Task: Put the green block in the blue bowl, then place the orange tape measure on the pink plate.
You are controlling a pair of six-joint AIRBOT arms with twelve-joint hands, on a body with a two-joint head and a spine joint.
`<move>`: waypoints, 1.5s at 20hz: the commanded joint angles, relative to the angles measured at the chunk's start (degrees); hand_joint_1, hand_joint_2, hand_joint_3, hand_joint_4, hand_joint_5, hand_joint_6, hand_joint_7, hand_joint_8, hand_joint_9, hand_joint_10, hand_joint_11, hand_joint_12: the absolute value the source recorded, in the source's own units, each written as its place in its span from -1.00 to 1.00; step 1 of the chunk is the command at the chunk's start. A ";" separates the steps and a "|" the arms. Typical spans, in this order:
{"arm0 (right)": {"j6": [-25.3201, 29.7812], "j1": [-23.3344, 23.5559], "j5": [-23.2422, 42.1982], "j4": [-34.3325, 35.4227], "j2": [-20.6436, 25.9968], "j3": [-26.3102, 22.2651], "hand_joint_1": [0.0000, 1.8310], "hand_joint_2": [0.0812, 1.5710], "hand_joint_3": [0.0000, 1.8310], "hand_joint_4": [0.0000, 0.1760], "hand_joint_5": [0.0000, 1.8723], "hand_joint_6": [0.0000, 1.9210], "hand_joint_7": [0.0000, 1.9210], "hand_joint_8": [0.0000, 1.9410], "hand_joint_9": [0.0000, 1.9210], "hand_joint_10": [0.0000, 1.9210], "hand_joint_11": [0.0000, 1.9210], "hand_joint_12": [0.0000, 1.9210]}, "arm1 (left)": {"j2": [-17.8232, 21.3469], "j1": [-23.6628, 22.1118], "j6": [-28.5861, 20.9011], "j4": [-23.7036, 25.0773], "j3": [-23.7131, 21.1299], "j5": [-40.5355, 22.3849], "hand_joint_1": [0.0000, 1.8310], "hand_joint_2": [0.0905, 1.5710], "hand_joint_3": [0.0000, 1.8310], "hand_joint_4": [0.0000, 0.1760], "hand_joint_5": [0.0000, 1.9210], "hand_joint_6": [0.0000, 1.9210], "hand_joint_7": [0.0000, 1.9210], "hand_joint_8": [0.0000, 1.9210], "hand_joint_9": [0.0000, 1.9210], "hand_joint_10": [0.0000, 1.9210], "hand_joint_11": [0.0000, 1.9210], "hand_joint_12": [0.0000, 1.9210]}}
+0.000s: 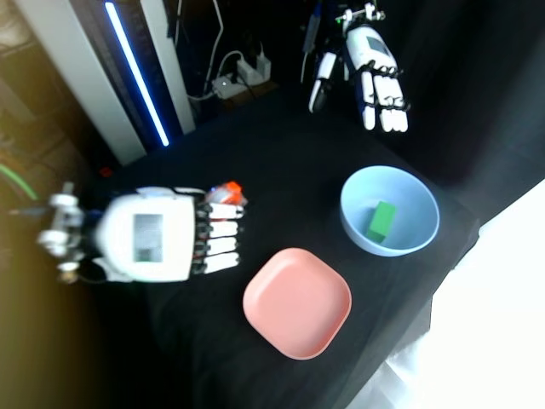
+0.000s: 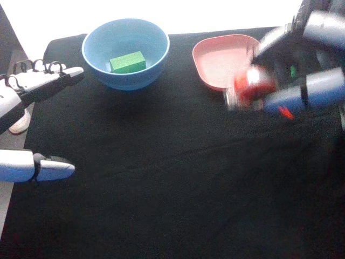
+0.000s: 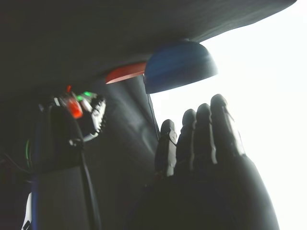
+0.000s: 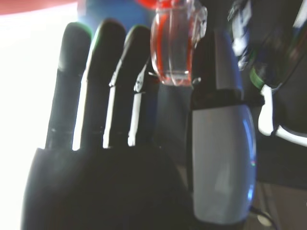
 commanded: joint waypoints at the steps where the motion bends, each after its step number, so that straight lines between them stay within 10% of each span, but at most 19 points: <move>1: 0.41 2.00 6.86 4.47 0.00 1.01 0.29 0.32 -1.00 -1.00 0.15 -0.13 -0.24 0.59 -0.26 0.73 -0.30 0.84 | 0.12 0.24 -0.65 -1.00 0.23 -7.52 -0.14 0.03 -1.00 0.55 -0.87 -0.99 -0.91 -0.99 -0.93 -0.98 -0.89 -0.94; 3: 0.38 5.79 5.01 4.93 -2.53 4.82 0.33 0.39 -1.00 -0.98 0.00 0.13 0.07 -0.03 -0.13 0.09 -0.33 0.40 | 0.05 0.55 -0.78 -1.28 0.23 -7.86 -0.16 0.04 -1.00 0.57 -0.86 -0.99 -0.92 -0.99 -0.92 -0.98 -0.89 -0.94; 6: 0.38 7.99 -0.14 5.02 -7.06 10.22 0.39 0.34 -1.00 -1.00 0.18 -0.38 0.10 0.13 -0.04 0.20 -0.18 0.56 | 0.04 0.55 -0.83 -1.09 -0.04 -8.50 -0.18 0.06 -0.99 0.45 -0.84 -0.99 -0.91 -0.99 -0.90 -0.99 -0.87 -0.93; 9: 0.38 8.25 -7.00 4.54 -11.86 15.74 0.37 0.30 -1.00 -1.00 0.09 -0.06 0.28 -0.34 0.11 -0.08 -0.09 0.38 | 0.03 0.55 -0.95 -0.84 -0.09 -8.92 -0.23 0.06 -0.99 0.51 -0.85 -1.00 -0.91 -1.00 -0.92 -1.00 -0.90 -0.94; 15: 0.38 8.24 -17.32 0.99 -15.94 21.33 0.40 0.27 -1.00 -1.00 0.26 -0.47 0.23 -0.10 0.09 0.20 -0.08 0.59 | 0.03 0.56 -1.36 -0.51 -0.16 -9.89 -0.22 0.03 -1.00 0.49 -0.84 -1.00 -0.88 -0.99 -0.92 -0.99 -0.89 -0.92; 22: 0.38 8.24 -20.50 -3.92 -18.76 22.54 0.28 0.31 -1.00 -1.00 0.16 -0.17 -0.02 0.57 0.08 0.84 0.10 0.97 | -0.09 0.56 -1.63 -0.41 -0.17 -10.30 -0.23 0.03 -1.00 0.43 -0.82 -0.99 -0.86 -0.99 -0.90 -0.99 -0.90 -0.91; 23: 0.39 8.24 -20.70 -4.25 -19.41 23.03 0.16 0.18 -1.00 -1.00 -0.20 -0.64 -0.21 0.08 -0.24 0.35 -0.51 0.70 | -0.20 0.56 -1.71 -0.41 -0.12 -10.36 -0.24 0.04 -1.00 0.32 -0.82 -0.99 -0.85 -0.99 -0.88 -0.99 -0.88 -0.90; 24: 0.39 8.24 -20.92 -4.66 -19.65 23.28 0.06 0.15 -1.00 -1.00 -0.34 -0.90 -0.30 -0.29 -0.40 0.06 -0.73 0.58 | -0.35 0.56 -1.72 -0.41 -0.08 -10.43 -0.25 0.04 -1.00 0.38 -0.82 -1.00 -0.85 -0.99 -0.87 -0.99 -0.88 -0.90; 25: 0.39 8.24 -20.99 -4.89 -19.68 23.48 -0.22 0.08 -1.00 -0.99 -0.70 -1.00 -0.40 -0.90 -0.46 -0.70 -0.84 0.17 | -0.54 0.56 -1.72 -0.41 0.02 -10.39 -0.26 0.06 -0.99 0.39 -0.81 -0.99 -0.83 -0.99 -0.86 -0.99 -0.87 -0.89; 27: 0.39 8.25 -20.98 -4.93 -19.63 23.67 -0.29 0.04 -1.00 -0.80 -0.85 -1.00 -0.50 -0.98 -0.50 -0.88 -0.83 0.08 | -0.78 0.56 -1.74 -0.41 0.15 -10.27 -0.27 0.06 -0.99 0.37 -0.82 -1.00 -0.84 -0.99 -0.87 -0.99 -0.88 -0.90; 30: 0.46 8.26 -20.91 -4.81 -19.57 23.54 -0.36 0.00 -1.00 0.06 -1.00 -1.00 -0.84 -1.00 -0.76 -1.00 -0.99 0.13 | -0.80 0.78 -1.82 -0.42 0.08 -10.36 -0.27 0.07 -0.99 0.23 -0.80 -0.99 -0.83 -0.99 -0.87 -0.99 -0.88 -0.89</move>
